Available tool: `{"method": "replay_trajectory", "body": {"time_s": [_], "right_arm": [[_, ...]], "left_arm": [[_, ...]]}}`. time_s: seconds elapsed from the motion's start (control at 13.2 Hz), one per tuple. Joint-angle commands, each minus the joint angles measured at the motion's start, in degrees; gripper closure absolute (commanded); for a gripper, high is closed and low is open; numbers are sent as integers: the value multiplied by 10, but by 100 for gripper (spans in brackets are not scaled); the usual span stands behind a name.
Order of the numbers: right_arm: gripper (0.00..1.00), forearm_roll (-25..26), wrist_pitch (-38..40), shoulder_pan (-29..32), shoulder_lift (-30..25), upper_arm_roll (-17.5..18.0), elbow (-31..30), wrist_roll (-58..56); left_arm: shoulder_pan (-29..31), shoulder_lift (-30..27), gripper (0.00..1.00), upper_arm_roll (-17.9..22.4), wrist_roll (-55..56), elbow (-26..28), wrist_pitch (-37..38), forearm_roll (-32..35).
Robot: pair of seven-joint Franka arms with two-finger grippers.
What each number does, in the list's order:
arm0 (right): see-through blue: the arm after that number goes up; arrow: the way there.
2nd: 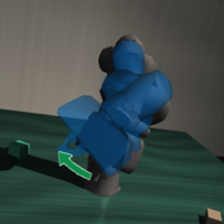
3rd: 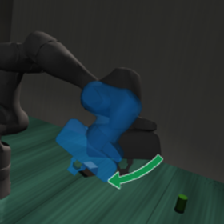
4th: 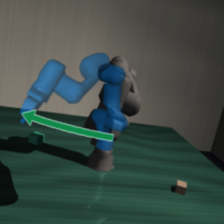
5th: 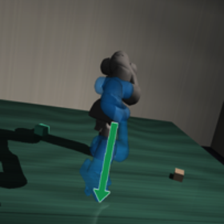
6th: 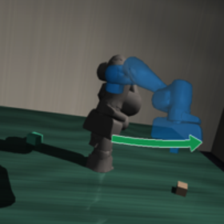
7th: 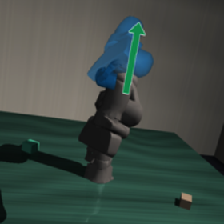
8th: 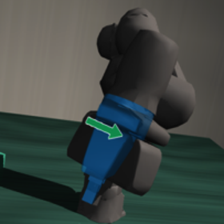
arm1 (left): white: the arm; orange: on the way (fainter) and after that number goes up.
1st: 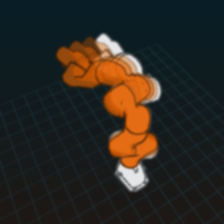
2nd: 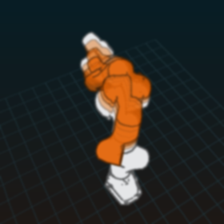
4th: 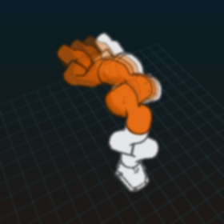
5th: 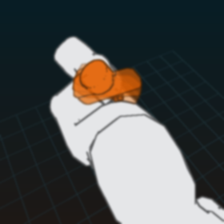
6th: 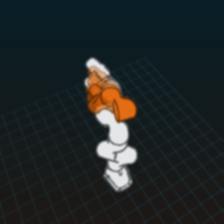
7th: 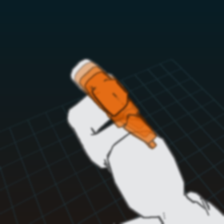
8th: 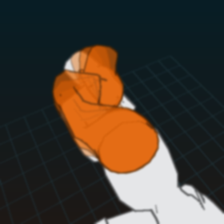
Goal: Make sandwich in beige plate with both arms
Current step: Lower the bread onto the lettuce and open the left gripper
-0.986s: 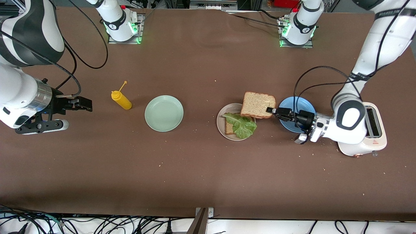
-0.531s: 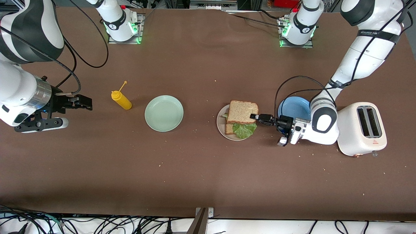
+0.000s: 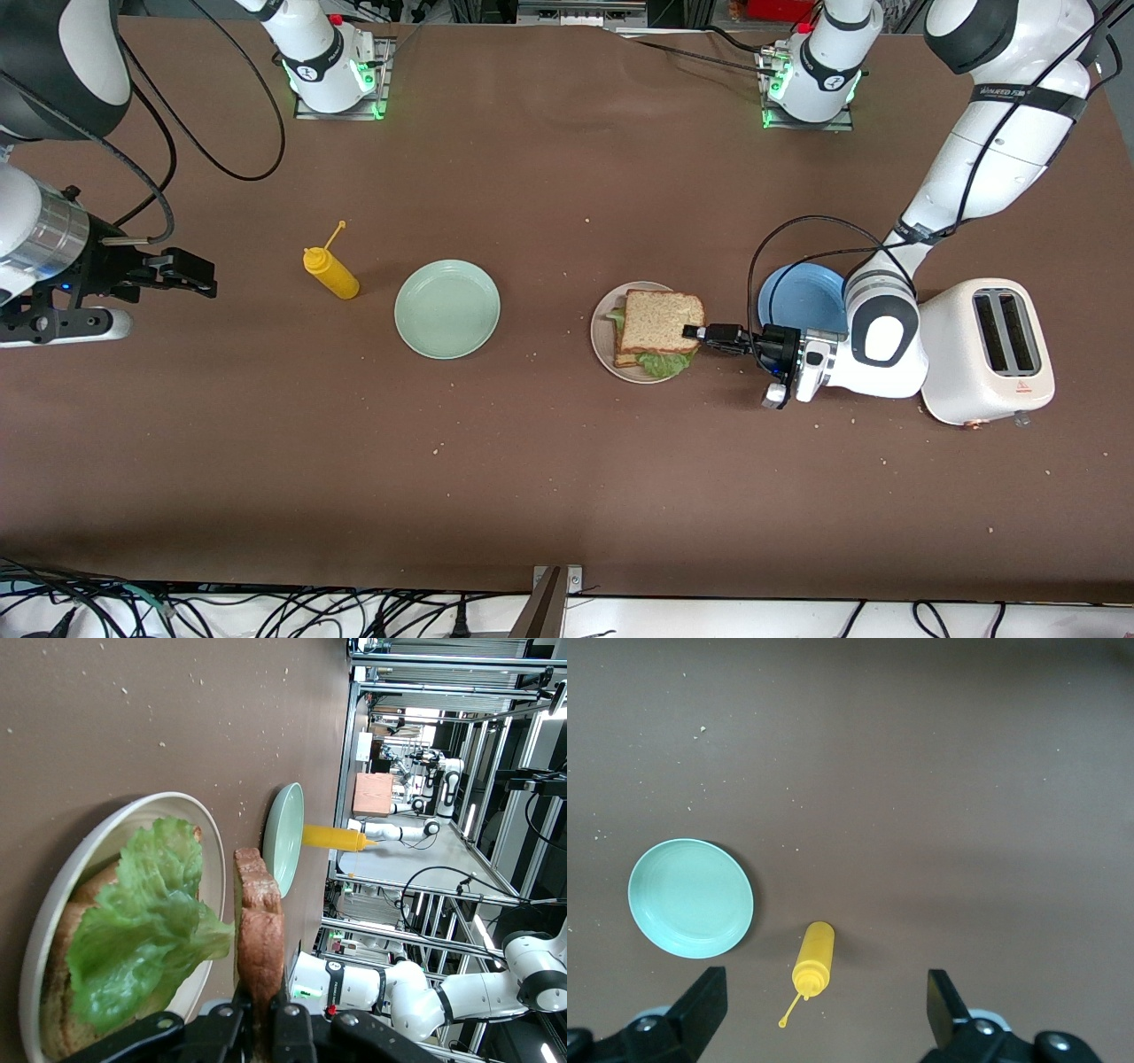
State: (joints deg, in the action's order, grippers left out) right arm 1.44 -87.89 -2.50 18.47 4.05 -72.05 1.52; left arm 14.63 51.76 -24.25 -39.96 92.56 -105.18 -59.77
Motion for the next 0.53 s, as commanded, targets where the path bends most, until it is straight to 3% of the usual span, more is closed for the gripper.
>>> {"method": "replay_trajectory", "body": {"time_s": [0.0, 0.08, 0.23, 0.46], "right_arm": [[0, 2, 0, 1, -25, 4, -4, -5], [0, 3, -2, 1, -28, 7, -4, -2], [0, 8, -13, -4, -15, 8, -6, 7], [0, 6, -32, 1, 8, 5, -3, -6]], "left_arm": [[-8, 12, 67, 3, -12, -14, -3, -17], [-7, 12, 1, 3, -13, -14, -18, -13], [-8, 8, 0, 4, -39, -12, -39, -7], [-7, -5, 0, 4, -42, -14, -52, 81]]}}
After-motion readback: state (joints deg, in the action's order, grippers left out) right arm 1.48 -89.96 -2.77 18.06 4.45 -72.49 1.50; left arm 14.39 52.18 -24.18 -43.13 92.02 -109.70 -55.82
